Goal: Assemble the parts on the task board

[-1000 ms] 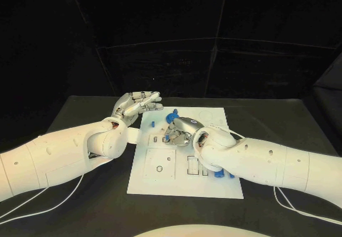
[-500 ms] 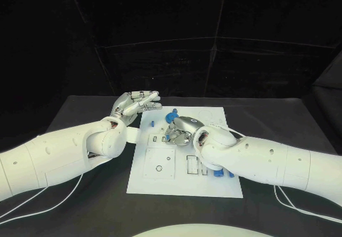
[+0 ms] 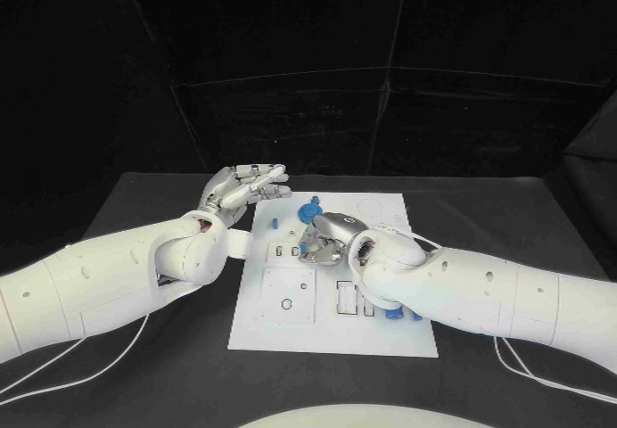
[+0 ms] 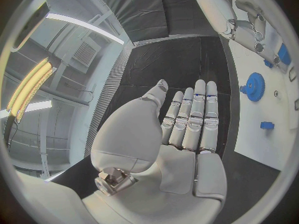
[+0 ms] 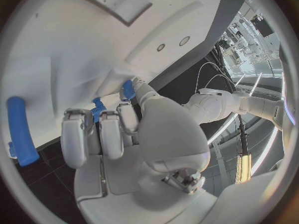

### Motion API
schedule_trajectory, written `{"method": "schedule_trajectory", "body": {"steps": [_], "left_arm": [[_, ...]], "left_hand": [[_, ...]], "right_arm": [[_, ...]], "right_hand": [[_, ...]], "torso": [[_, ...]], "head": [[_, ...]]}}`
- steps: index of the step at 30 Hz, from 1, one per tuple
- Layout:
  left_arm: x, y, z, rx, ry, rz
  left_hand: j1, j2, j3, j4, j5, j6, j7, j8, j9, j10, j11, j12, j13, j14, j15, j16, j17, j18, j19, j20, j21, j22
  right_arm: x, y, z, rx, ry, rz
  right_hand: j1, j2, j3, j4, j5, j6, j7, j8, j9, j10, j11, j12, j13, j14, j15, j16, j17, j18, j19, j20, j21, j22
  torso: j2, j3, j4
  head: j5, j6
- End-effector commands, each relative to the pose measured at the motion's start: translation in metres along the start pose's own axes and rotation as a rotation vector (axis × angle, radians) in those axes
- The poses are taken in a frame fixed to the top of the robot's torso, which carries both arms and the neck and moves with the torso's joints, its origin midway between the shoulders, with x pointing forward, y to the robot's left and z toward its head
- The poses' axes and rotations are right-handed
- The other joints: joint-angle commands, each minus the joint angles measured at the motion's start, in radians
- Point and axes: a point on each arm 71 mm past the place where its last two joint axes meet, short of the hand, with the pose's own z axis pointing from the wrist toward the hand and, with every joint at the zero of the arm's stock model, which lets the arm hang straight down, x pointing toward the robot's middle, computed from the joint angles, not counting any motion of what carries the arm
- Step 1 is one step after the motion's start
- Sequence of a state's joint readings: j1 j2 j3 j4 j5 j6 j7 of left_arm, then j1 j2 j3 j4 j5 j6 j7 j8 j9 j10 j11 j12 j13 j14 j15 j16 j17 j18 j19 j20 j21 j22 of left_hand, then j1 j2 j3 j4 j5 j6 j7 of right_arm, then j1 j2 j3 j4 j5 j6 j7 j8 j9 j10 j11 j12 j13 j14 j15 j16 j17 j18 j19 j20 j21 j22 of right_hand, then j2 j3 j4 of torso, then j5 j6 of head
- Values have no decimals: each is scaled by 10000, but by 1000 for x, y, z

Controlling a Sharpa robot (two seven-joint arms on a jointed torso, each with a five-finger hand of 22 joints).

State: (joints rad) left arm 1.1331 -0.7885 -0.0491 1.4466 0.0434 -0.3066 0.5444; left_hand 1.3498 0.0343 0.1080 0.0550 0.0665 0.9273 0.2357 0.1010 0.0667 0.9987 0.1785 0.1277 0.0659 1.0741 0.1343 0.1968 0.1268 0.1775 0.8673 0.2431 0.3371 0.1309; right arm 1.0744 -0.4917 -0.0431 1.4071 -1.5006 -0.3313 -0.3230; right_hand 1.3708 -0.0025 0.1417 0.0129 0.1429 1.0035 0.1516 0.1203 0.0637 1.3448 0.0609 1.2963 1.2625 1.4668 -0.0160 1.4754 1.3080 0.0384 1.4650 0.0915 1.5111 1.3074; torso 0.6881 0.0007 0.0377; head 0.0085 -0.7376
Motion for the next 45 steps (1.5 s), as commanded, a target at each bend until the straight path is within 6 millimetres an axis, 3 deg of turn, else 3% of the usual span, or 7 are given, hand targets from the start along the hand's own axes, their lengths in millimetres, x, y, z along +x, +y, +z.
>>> {"method": "schedule_trajectory", "body": {"steps": [1,23,32,35,37,39,45], "left_arm": [[1,-2,0,85,72,-36],[-4,-1,-1,-71,0,119],[-11,1,-2,-680,673,1538],[-15,2,-1,-1394,1074,2612],[-17,2,0,-1977,1403,3471],[-18,2,2,-2676,1750,4420],[-14,-3,9,-4482,2659,7192]], "left_hand": [[52,58,29,-71,32,75,-35,-77,-12,89,-1,-78,-12,64,-31,-85,19,56,63,-9,-57,-25],[-1,6,13,-109,26,79,-25,-103,-13,80,3,-125,-16,139,-51,-85,43,69,228,-29,33,2],[-706,-282,-519,141,0,1039,-614,201,92,1783,-723,385,231,3351,-1009,1389,1174,67,2518,-968,1517,634],[-805,-271,-626,286,4,1602,-1038,369,186,2966,-1280,762,535,4361,-1517,2975,2344,85,3716,-1543,2602,1195],[-832,-256,-657,345,-2,1905,-1264,472,265,3778,-1488,1170,797,4527,-1759,6820,6288,74,4064,-1707,3114,1492],[-873,-196,-689,470,14,2137,-1416,509,388,4105,-1639,1478,1144,4570,-1896,9372,8845,-147,4527,-1923,4669,3116],[-1107,-190,-900,874,13,2166,-1581,1070,1011,3965,-1836,3421,2911,4790,-2023,12848,13155,-723,5241,-2063,8389,7840]], "right_arm": [[2,-3,0,338,71,-145],[-11,4,-5,-446,-1667,517],[-35,4,-33,-3137,-2337,1921],[-53,-7,-42,-3284,-1926,2850],[-67,-15,-48,-3185,-1733,3435],[-81,-23,-54,-3044,-1904,3812],[-114,-45,-68,-2717,-2742,4131]], "right_hand": [[-42,-158,-68,54,-46,-135,17,-93,22,-112,51,-70,-56,622,76,-69,568,-65,59,99,-40,1344],[-488,-760,-1278,588,-669,-919,180,-360,25,-610,223,-593,-707,622,231,-60,614,-57,41,254,-67,1328],[154,-491,-1497,523,-377,-1325,290,-469,34,-1013,310,-1010,-1186,315,304,-729,-470,225,-863,332,-712,183],[441,-299,-1603,501,-303,-1233,229,-375,67,-1914,247,-2274,-2503,-255,237,-2175,-2374,616,-2139,281,-1854,-1548],[537,-216,-1706,512,-289,-1107,180,-283,80,-2176,181,-2928,-3195,-394,164,-2913,-3149,762,-2595,226,-2463,-2338],[719,-12,-1700,481,-275,-1035,127,-224,76,-2318,143,-3430,-3713,-416,144,-3445,-3614,854,-2774,157,-2878,-2824],[871,176,-1671,461,-200,-1035,124,-207,61,-2641,120,-4153,-4498,-388,105,-3887,-3932,896,-2853,141,-3228,-3212]], "torso": [[-1,-2,7],[-2,0,13],[-72,13,5],[-152,44,-11],[-208,56,-22],[-280,73,-46],[-456,115,-133]], "head": [[1,7],[-23,34],[64,83],[101,84],[125,77],[153,36],[304,-63]]}}
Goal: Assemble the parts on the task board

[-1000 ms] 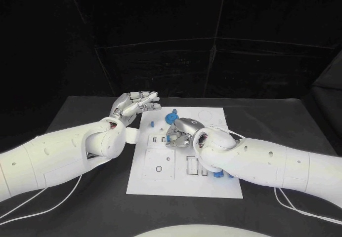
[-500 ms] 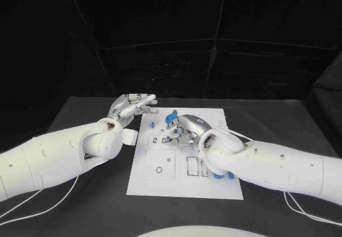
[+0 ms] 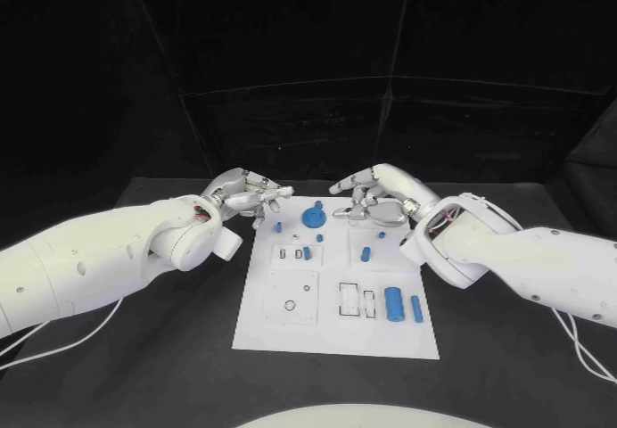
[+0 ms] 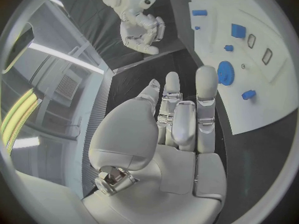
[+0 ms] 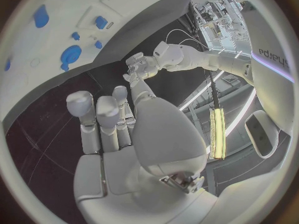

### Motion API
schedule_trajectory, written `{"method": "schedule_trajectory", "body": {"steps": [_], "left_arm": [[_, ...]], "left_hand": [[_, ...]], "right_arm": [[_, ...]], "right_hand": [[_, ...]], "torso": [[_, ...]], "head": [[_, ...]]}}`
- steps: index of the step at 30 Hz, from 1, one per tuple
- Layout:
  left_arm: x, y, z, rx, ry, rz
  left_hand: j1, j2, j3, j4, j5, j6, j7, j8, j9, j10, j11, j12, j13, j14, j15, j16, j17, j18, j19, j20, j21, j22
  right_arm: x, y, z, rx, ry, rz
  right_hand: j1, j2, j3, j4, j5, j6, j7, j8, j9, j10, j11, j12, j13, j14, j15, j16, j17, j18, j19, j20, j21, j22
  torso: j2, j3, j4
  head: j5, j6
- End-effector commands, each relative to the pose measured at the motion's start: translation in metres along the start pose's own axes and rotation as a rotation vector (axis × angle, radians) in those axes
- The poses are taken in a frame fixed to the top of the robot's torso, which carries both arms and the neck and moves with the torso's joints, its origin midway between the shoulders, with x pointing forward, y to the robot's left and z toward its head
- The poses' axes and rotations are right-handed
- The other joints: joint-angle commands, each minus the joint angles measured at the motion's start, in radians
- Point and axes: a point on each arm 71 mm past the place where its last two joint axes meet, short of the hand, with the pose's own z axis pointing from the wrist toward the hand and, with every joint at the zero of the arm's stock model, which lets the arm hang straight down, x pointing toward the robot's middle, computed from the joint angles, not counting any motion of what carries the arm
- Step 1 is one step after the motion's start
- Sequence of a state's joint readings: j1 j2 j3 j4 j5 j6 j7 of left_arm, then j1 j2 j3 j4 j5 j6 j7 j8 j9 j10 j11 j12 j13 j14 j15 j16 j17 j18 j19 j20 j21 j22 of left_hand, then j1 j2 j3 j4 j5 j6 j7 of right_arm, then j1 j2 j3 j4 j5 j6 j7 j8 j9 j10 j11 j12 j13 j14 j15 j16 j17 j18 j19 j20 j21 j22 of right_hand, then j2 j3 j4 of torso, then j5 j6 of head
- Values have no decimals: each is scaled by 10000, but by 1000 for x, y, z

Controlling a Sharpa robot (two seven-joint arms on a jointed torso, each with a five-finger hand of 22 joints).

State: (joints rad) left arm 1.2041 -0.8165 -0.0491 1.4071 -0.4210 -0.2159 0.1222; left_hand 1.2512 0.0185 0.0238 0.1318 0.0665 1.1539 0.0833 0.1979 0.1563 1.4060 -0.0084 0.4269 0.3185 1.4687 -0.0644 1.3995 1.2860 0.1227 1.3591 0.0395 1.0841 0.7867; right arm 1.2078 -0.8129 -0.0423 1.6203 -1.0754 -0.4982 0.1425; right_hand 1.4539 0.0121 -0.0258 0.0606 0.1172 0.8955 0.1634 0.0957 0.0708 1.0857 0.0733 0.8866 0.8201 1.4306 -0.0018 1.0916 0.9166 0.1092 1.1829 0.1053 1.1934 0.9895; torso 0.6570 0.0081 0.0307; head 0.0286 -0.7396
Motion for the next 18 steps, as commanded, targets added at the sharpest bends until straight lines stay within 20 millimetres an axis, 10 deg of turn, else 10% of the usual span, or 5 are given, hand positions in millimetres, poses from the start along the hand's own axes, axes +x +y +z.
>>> {"method": "schedule_trajectory", "body": {"steps": [1,3,10,18], "left_arm": [[7,7,2,-2221,1236,2971],[8,3,5,-2888,1507,3950],[13,-6,17,-4336,1885,5980],[37,-11,39,-5343,2242,7234]], "left_hand": [[31,-88,-92,102,60,-261,-213,280,318,-403,-30,1290,1212,931,15,1325,2259,-310,671,-75,1756,2366],[-378,34,-369,626,109,-602,-219,624,702,-725,-24,3424,3374,1021,66,1713,2848,-539,1013,-24,2809,3988],[-1048,107,-1071,1499,-15,-849,-95,1242,1263,-968,23,5076,5126,1021,-34,1713,2848,-599,1090,-2,3073,4430],[-1180,238,-1806,1559,-90,-1218,-243,2287,2308,-875,-59,6560,6705,1021,-135,1713,2848,-697,1270,-79,3395,5022]], "right_arm": [[-13,0,-2,-105,-396,1135],[-22,-5,-3,63,-634,1172],[-34,-15,-3,403,-966,1137],[-37,-22,2,744,-1066,1124]], "right_hand": [[41,28,-2,-15,69,44,5,40,-11,-49,-4,-68,-89,-20,-38,-61,-20,189,-31,2,-64,-46],[39,25,-13,-11,91,42,5,40,-12,-42,-4,-81,-109,-16,-39,-95,-42,194,-39,0,-95,-82],[15,15,-48,7,122,28,7,36,-16,-54,-2,-138,-187,-6,-40,-164,-80,209,-68,-3,-177,-178],[-17,-13,-108,33,136,-29,17,13,-25,-146,9,-274,-349,-13,-33,-297,-175,238,-142,-2,-321,-351]], "torso": [[-153,44,-69],[-206,73,-102],[-309,136,-134],[-332,151,-139]], "head": [[109,-46],[165,-92],[236,-175],[272,-221]]}}
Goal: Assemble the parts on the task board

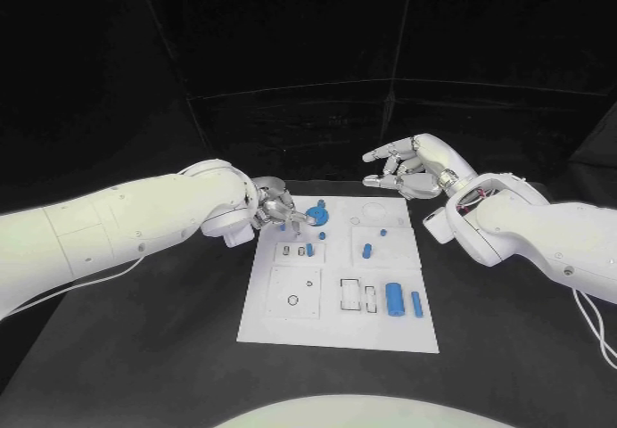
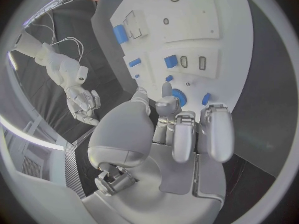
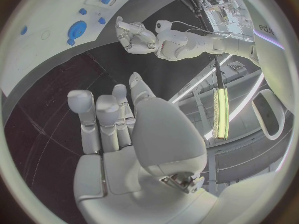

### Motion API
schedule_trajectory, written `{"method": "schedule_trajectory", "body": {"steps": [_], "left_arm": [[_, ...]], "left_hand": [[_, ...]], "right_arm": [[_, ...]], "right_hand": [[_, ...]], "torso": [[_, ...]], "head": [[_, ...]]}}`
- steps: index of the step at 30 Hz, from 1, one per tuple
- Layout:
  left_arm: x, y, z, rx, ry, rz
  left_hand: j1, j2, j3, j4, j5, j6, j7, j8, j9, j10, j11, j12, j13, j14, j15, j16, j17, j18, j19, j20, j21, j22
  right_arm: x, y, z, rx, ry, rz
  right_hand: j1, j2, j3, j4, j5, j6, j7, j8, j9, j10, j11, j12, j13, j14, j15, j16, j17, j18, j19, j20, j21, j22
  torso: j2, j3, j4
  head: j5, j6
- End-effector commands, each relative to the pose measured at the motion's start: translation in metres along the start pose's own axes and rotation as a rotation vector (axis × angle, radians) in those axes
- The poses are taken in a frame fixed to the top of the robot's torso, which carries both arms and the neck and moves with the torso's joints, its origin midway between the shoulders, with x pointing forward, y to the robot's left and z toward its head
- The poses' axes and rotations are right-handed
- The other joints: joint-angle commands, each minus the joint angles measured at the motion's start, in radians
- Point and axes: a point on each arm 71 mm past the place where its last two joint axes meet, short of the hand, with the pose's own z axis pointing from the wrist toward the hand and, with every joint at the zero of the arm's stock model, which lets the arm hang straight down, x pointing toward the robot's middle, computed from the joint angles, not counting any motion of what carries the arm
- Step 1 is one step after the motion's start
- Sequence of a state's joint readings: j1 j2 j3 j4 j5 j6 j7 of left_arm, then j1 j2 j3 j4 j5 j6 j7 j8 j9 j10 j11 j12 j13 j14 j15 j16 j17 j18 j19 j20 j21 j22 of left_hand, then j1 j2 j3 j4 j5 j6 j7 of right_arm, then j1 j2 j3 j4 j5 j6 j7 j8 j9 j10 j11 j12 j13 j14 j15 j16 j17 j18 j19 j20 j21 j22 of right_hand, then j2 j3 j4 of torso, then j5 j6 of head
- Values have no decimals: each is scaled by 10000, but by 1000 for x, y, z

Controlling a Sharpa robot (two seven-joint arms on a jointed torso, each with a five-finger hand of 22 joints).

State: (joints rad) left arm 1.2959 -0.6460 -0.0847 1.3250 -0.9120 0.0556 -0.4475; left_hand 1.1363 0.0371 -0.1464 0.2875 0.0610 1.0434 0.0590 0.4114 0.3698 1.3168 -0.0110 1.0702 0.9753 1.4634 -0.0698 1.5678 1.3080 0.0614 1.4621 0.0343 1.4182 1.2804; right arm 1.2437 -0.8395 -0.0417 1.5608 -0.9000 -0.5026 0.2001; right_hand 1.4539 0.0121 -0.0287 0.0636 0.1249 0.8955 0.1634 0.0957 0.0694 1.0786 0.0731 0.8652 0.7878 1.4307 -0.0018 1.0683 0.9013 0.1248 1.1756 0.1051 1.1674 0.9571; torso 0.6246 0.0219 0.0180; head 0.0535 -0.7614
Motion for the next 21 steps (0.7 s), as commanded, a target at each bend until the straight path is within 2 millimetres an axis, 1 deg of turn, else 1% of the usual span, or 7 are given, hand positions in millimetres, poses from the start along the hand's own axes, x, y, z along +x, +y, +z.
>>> {"method": "schedule_trajectory", "body": {"steps": [1,3,5,9,12,18,21], "left_arm": [[2,-1,5,-1276,286,1217],[4,-4,8,-1433,442,1413],[7,-7,11,-1649,727,1672],[10,-12,15,-1915,1069,2054],[11,-15,18,-1922,1091,2145],[12,-21,22,-1971,1124,2277],[14,-23,24,-2043,1205,2412]], "left_hand": [[-32,67,-148,2,-32,-149,-9,220,250,17,-32,168,184,1074,-79,30,2628,-86,247,-34,69,113],[-49,93,-229,4,-30,-205,-19,338,383,23,-43,241,265,1074,-81,30,2628,-95,263,-41,99,171],[-66,128,-277,12,-29,-251,-23,410,470,29,-48,290,321,1074,-84,30,2628,-109,285,-44,141,252],[-118,248,-355,13,-28,-379,-18,526,630,-9,-44,309,337,1074,-82,30,2628,-132,318,-44,206,380],[-103,277,-369,3,-27,-412,-17,561,676,-15,-43,322,350,1074,-80,30,2628,-136,322,-44,218,403],[-59,309,-428,-13,-27,-446,-36,699,824,15,-56,419,449,1074,-87,30,2628,-144,334,-46,247,461],[-28,320,-461,-21,-27,-461,-49,775,905,45,-67,483,516,1074,-95,30,2628,-153,348,-51,274,511]], "right_arm": [[-1,0,3,112,-145,218],[0,-1,4,204,-162,218],[0,-2,5,302,-180,217],[1,-2,6,454,-197,218],[1,-3,7,521,-199,220],[3,-3,8,606,-146,237],[4,-3,9,630,-111,247]], "right_hand": [[-16,-13,-78,3,58,-28,17,13,-11,-75,10,-59,-27,-14,-33,-64,-23,83,-69,0,-61,-27],[-21,-6,-83,10,62,-34,18,11,-11,-77,11,-63,-35,-12,-32,-73,-24,84,-71,1,-73,-39],[-36,18,-93,32,71,-47,21,7,-12,-78,13,-72,-57,-4,-30,-93,-21,87,-71,2,-101,-64],[-41,33,-97,43,78,-52,23,6,-12,-84,14,-85,-77,0,-29,-107,-25,90,-76,2,-118,-84],[-42,33,-97,43,79,-53,23,6,-12,-85,14,-87,-79,0,-29,-108,-26,90,-77,2,-120,-87],[-40,38,-104,48,99,-60,24,4,-12,-105,15,-113,-113,0,-29,-135,-45,97,-93,3,-152,-125],[-19,48,-105,45,131,-68,24,2,-12,-131,14,-144,-154,2,-29,-169,-63,105,-109,3,-191,-170]], "torso": [[-10,15,-15],[-13,0,-36],[1,-4,-47],[9,-13,-12],[11,-14,-3],[15,-14,-17],[23,-21,-8]], "head": [[39,-17],[85,-19],[75,-6],[32,-26],[33,-37],[63,-92],[59,-117]]}}
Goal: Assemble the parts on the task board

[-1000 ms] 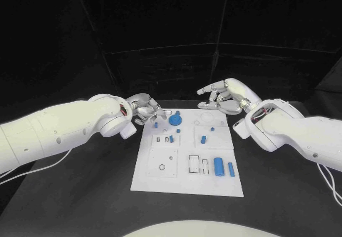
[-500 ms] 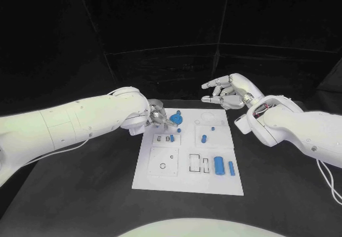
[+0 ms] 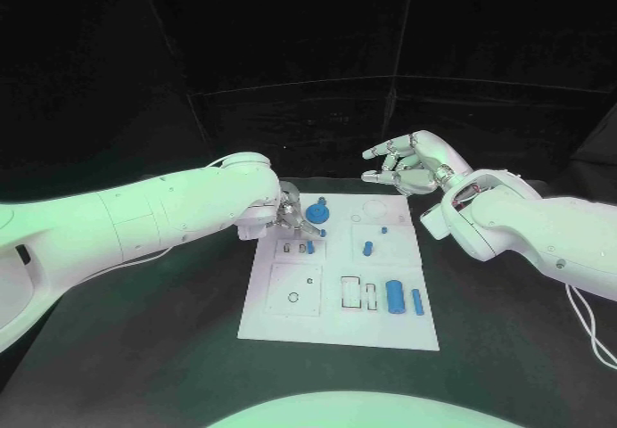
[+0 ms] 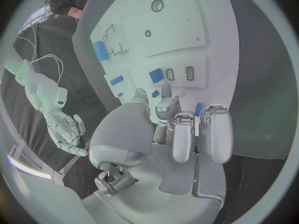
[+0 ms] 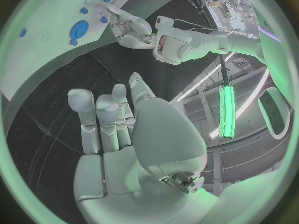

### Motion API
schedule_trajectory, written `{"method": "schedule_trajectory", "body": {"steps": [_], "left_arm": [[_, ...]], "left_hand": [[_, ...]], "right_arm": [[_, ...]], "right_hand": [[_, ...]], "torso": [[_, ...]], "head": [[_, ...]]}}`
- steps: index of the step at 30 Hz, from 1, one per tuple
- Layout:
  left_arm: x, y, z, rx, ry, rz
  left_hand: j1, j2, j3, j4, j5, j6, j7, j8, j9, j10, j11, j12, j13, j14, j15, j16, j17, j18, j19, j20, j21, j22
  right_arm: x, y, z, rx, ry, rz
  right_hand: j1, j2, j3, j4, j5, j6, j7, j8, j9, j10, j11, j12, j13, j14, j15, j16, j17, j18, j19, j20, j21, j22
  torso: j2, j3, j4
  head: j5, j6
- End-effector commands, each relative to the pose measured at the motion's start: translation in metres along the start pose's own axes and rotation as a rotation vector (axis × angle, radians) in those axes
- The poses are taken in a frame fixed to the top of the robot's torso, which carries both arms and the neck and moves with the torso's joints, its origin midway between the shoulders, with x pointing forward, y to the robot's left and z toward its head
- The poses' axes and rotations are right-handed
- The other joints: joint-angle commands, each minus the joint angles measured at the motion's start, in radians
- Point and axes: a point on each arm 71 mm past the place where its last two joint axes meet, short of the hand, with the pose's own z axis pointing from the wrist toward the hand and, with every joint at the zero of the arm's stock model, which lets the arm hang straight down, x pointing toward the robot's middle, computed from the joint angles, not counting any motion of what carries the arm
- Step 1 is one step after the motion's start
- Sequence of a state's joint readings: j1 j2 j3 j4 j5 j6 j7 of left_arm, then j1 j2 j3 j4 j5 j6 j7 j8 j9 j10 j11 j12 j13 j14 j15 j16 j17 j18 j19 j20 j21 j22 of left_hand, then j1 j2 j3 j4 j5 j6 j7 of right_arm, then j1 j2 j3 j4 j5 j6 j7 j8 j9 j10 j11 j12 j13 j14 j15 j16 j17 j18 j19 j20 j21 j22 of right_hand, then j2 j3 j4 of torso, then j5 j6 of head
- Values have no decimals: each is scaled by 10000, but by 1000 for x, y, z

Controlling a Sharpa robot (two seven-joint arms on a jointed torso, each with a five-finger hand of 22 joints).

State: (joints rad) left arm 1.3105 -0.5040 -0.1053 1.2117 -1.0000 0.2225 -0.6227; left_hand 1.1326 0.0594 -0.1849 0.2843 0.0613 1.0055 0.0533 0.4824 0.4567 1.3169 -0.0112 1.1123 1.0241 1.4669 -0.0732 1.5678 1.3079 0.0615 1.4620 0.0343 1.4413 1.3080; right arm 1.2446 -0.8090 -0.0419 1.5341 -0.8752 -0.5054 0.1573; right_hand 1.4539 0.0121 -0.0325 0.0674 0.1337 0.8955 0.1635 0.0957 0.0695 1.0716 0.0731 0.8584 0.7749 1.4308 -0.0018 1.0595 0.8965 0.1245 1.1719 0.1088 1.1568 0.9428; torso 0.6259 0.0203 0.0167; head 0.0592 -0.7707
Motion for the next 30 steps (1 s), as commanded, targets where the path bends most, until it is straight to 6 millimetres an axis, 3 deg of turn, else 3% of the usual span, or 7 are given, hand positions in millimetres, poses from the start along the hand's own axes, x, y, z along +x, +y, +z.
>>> {"method": "schedule_trajectory", "body": {"steps": [1,30], "left_arm": [[1,0,1,-350,220,476],[11,-14,15,-362,507,764]], "left_hand": [[9,97,-76,12,-30,-83,8,65,36,44,-65,62,28,1039,-62,30,2629,-154,349,-51,43,235],[279,204,-96,-72,-22,-248,-7,277,316,38,-81,112,76,1039,-78,30,2629,-149,338,-68,39,233]], "right_arm": [[-1,0,1,124,-60,38],[2,1,5,132,-150,34]], "right_hand": [[-14,50,-68,5,50,-70,24,2,-13,-66,14,-84,-33,2,-29,-88,-18,108,-75,-34,-93,-35],[76,74,-119,25,506,-164,48,-18,-14,-301,33,-328,-369,50,-18,-249,-13,143,-138,-29,-345,-289]], "torso": [[15,-7,7],[16,-7,6]], "head": [[1,-32],[-7,-193]]}}
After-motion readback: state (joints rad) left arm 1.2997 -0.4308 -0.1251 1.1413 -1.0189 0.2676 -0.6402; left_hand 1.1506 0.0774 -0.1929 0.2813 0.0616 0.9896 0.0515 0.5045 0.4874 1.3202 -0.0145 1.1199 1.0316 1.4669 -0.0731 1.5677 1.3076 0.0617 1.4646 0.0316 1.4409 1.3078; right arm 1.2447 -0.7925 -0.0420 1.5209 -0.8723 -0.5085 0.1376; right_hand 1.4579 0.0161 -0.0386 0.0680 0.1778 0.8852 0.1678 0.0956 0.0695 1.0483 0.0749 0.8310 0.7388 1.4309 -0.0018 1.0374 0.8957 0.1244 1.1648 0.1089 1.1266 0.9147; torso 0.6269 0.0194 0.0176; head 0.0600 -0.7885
